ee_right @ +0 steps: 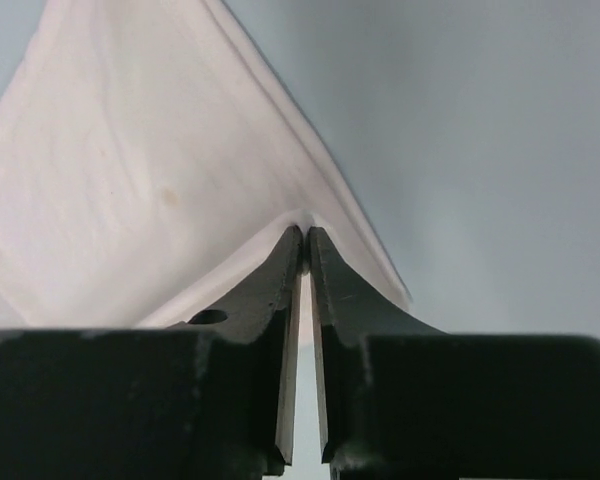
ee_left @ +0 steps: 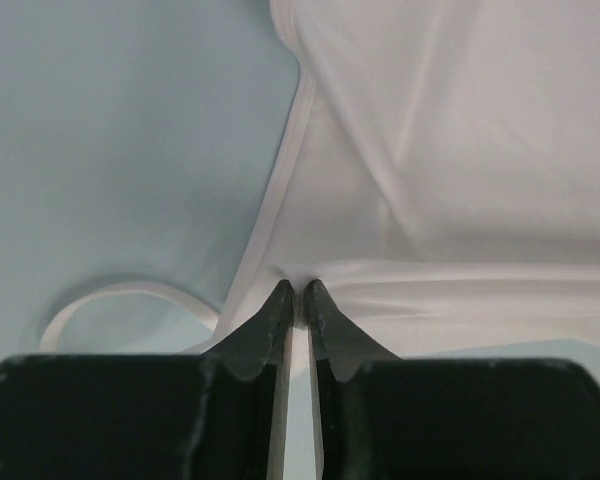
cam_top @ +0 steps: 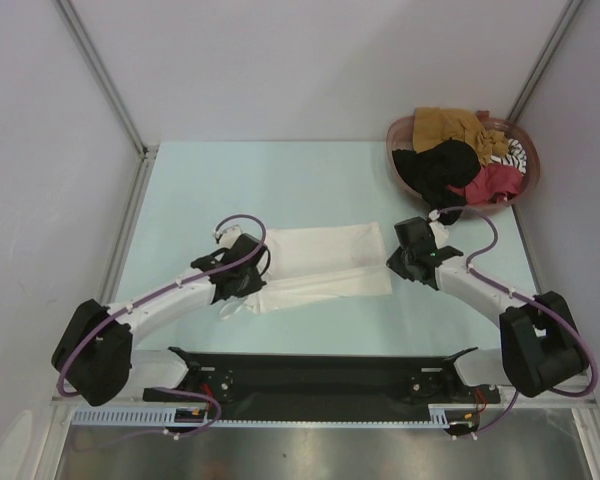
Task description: Fold and stack the tank tops
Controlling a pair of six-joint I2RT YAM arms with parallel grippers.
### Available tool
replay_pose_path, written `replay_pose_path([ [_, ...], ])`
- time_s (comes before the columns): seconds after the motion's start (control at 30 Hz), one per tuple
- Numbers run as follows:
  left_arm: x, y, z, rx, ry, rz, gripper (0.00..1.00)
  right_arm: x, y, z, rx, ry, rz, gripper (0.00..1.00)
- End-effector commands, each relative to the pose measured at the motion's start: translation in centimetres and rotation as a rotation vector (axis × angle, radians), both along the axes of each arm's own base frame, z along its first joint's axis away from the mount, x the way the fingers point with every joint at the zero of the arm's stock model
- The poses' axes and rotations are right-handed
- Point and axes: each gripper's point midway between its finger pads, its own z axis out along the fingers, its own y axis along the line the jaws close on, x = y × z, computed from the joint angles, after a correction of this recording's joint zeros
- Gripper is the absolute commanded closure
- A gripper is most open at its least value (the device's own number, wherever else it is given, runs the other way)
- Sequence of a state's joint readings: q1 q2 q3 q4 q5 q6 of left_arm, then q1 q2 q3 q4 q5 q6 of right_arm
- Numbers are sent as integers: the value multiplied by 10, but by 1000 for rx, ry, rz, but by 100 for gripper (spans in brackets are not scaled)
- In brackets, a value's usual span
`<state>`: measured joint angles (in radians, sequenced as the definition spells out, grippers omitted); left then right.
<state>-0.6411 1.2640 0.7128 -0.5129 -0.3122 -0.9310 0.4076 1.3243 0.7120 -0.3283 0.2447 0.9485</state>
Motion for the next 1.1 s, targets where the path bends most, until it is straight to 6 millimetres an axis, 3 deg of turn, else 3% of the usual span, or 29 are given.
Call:
replay_pose_path([
  [0.0, 21, -1, 12, 18, -52, -16, 84, 30, 10, 13, 15, -65, 30, 88],
  [0.03, 23, 2, 14, 34, -62, -3, 82, 31, 13, 14, 18, -64, 46, 81],
  [0.07, 23, 6, 16, 49, -66, 5, 71, 35, 13, 15, 20, -70, 51, 81],
  [0.13, 26, 11, 19, 64, -96, 14, 60, 36, 15, 15, 28, -71, 65, 72],
  [0.2, 27, 15, 27, 66, -133, 22, 48, 38, 15, 18, 32, -94, 73, 71],
  [0.27, 29, 17, 35, 60, -168, 26, 33, 38, 13, 20, 33, -108, 70, 61],
  [0.33, 28, 17, 38, 65, -176, 5, 32, 34, 10, 22, 32, -115, 71, 59],
  [0.47, 17, 7, 39, -4, -181, -79, 27, 19, 2, 25, 14, -116, 97, 66],
  [0.63, -9, 2, 25, -110, -169, -119, 27, -6, 9, 24, 45, -179, 246, 68],
  [0.7, -14, 3, 25, -133, -185, -127, 27, -10, 13, 28, 69, -224, 299, 63],
  [0.73, -14, 3, 27, -137, -198, -130, 27, -10, 17, 30, 97, -240, 320, 55],
  [0.8, -9, 4, 32, -119, -215, -138, 23, -8, 17, 26, 117, -238, 343, 50],
  [0.87, -5, 2, 33, -100, -207, -152, 24, 1, 23, 36, 114, -253, 386, 58],
  [0.93, 2, -1, 38, -65, -210, -182, 27, 3, 27, 25, 59, -189, 448, 64],
  [1.0, 9, 2, 45, -16, -223, -208, 27, 14, 30, 32, 9, -193, 485, 64],
  [1.07, 11, 2, 46, 17, -236, -257, 26, 13, 36, 21, -34, -163, 569, 64],
])
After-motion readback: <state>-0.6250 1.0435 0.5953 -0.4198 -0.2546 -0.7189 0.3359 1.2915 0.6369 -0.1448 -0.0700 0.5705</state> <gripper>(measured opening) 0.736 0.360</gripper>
